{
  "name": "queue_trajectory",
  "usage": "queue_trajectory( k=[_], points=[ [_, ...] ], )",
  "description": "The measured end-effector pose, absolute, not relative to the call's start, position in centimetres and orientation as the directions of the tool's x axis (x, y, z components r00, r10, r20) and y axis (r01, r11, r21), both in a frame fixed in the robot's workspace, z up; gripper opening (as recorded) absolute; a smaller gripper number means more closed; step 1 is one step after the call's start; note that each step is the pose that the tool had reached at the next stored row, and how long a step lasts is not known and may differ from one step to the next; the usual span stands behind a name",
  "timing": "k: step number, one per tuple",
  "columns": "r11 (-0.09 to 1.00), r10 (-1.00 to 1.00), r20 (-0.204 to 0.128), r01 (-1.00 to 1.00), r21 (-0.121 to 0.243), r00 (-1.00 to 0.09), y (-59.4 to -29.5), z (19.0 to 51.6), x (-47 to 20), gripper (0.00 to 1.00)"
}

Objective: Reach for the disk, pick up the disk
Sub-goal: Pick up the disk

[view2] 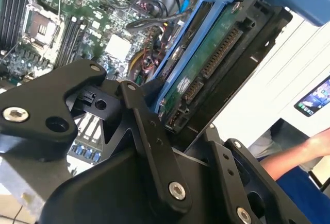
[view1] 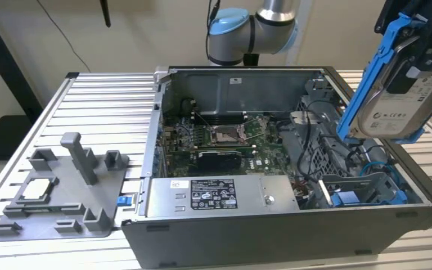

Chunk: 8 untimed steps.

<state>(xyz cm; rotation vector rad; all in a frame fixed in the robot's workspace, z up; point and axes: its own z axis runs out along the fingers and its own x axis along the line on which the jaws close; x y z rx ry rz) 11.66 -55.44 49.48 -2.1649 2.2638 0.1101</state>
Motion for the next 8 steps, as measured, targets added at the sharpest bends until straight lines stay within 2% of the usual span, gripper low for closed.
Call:
queue_trajectory(
  k=[8],
  points=[
    [0.062,-0.997,-0.054,-0.997,0.044,-0.064,-57.0,48.5,11.7,0.00]
  ],
)
